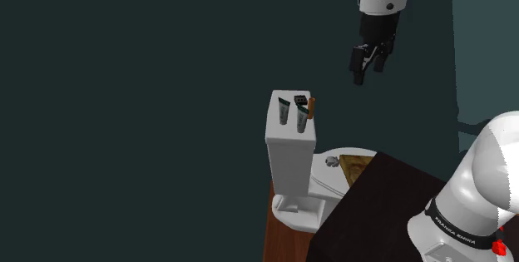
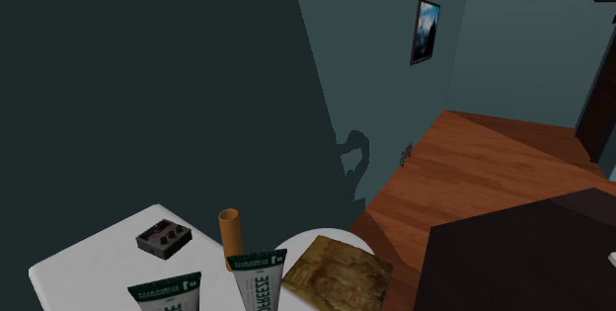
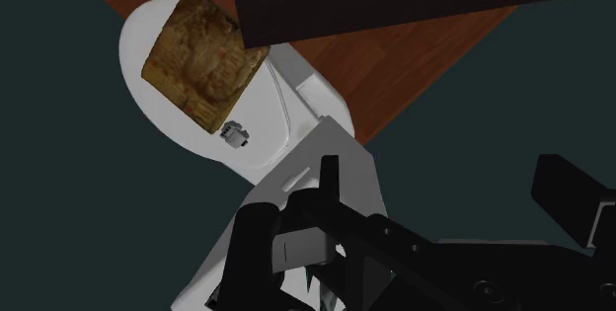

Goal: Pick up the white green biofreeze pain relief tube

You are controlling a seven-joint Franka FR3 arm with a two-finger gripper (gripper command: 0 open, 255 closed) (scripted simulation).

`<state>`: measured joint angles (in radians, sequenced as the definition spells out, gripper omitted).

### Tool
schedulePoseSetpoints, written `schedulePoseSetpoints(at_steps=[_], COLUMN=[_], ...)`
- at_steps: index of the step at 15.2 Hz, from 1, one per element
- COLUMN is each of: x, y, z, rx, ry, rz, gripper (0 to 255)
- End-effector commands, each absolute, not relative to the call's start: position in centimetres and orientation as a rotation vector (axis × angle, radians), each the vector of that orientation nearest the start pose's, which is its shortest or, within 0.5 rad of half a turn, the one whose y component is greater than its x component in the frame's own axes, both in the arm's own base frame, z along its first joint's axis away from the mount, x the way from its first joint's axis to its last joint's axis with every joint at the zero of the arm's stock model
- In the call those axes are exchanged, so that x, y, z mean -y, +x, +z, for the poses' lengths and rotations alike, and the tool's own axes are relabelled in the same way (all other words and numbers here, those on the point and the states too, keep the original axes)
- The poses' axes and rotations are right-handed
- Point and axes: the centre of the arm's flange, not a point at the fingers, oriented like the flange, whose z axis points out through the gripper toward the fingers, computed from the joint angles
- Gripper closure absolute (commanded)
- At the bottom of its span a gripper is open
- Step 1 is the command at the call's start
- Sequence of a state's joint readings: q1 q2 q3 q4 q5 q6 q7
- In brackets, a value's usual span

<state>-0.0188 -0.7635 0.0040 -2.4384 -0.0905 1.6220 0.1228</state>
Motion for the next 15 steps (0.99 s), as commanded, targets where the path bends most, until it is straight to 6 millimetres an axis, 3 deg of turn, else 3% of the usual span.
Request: schedulePoseSetpoints(at_steps=[1, 15], x=[1.4, 9.1], y=[31.4, 43.2], z=[54.9, 42.6], rx=[-0.213, -0.398], ry=[-3.229, -3.138], rz=[0.078, 0.064], gripper=[0, 0])
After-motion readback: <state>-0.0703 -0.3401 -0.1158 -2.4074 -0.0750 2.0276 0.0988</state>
